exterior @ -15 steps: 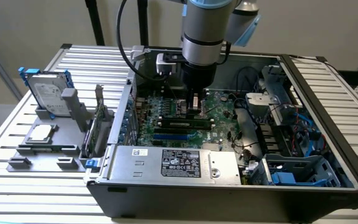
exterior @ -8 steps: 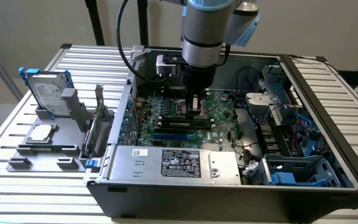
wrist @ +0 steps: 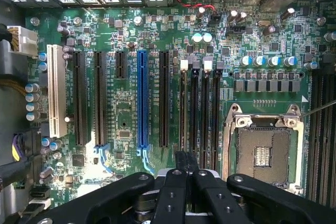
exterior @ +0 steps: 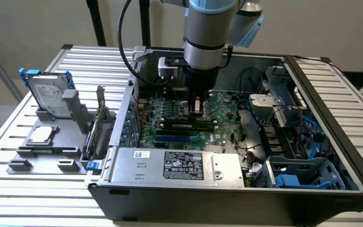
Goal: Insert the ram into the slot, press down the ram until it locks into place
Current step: 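Press down the ram until it locks into place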
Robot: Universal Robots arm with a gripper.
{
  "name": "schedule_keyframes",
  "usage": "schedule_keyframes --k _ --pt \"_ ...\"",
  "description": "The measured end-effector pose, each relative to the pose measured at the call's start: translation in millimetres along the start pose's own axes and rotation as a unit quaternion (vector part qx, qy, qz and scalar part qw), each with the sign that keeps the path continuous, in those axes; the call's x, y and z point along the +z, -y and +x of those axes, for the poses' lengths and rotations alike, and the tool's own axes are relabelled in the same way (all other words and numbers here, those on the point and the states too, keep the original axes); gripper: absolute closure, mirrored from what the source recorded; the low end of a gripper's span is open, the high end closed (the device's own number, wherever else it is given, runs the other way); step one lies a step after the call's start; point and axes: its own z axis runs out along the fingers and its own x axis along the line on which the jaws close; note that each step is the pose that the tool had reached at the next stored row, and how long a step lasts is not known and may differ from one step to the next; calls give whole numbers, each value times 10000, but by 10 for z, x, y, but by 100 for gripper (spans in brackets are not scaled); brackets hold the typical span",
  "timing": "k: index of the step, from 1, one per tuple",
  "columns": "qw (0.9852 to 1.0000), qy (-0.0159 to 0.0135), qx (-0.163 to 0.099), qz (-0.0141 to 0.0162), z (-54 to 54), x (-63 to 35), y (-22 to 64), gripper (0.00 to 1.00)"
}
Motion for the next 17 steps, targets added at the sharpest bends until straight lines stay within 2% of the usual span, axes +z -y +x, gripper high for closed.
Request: schedule_keyframes --k 17 --pt "10000 -1 0 -1 -2 96 1 90"
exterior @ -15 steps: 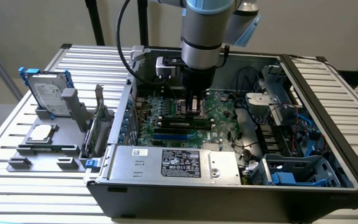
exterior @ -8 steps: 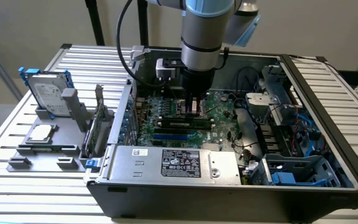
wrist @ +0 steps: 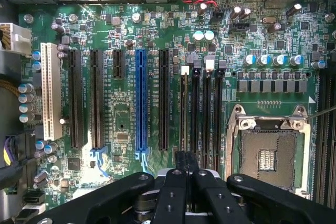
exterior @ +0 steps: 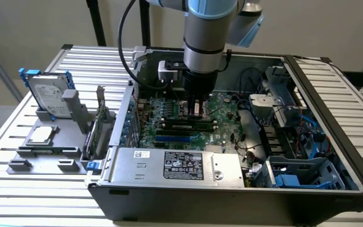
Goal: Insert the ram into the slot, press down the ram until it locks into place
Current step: 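Press down the ram until it locks into place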
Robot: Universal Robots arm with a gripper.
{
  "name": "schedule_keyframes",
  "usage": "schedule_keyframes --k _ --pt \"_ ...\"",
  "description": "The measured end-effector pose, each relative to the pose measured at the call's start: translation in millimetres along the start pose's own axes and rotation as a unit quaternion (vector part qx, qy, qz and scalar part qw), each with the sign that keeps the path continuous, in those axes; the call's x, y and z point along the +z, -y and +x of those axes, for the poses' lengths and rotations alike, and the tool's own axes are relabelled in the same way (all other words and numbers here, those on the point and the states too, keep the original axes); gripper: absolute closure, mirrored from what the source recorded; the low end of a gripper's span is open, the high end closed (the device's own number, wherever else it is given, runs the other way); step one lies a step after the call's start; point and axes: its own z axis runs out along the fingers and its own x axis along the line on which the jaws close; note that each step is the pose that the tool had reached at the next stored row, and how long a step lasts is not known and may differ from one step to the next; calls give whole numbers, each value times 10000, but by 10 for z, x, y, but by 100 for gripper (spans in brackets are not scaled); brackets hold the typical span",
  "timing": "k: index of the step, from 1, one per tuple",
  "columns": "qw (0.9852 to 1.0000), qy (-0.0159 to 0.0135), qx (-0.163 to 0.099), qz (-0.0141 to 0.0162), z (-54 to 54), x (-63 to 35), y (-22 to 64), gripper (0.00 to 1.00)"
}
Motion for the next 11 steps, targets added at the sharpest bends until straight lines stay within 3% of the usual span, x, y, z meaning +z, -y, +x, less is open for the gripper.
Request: schedule_keyframes --k 2,7,11 --pt "10000 14 1 -3 -3 -27 0 90" --pt "10000 0 -1 -37 4 -191 -1 90" --pt "10000 2 -1 -40 5 -221 0 90"
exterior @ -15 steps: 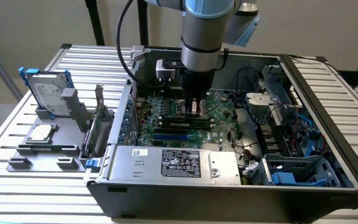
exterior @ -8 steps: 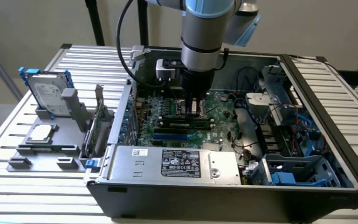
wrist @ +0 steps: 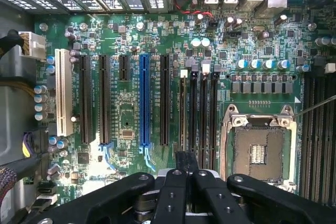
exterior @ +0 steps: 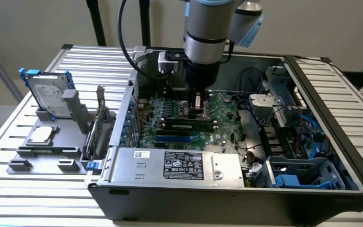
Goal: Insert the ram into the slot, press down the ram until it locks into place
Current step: 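Press down the ram until it locks into place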
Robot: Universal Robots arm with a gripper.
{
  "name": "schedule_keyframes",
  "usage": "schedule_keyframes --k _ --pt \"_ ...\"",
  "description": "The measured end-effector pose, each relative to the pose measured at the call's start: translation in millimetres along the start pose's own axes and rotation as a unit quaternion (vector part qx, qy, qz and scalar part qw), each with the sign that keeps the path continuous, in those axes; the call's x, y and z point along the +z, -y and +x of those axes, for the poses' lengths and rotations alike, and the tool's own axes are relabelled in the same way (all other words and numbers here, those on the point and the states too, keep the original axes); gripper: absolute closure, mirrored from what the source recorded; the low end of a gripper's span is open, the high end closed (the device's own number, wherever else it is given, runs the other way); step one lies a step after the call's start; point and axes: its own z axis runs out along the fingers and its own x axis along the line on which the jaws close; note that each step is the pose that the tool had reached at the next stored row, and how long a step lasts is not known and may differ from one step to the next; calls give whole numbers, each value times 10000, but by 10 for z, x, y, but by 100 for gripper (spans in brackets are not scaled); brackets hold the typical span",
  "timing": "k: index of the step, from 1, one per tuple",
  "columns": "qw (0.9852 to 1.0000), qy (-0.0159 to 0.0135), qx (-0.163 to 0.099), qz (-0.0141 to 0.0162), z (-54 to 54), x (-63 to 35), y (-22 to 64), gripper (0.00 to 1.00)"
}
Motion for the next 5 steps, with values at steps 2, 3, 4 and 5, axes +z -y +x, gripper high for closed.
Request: schedule_keyframes --k 2,3,4,5 --pt "10000 0 0 0 0 -1 0 90" --pt "10000 -1 0 -1 0 -1 0 90" --pt "10000 -1 0 0 0 -1 0 90" --pt "10000 -1 0 -1 0 -1 0 90"
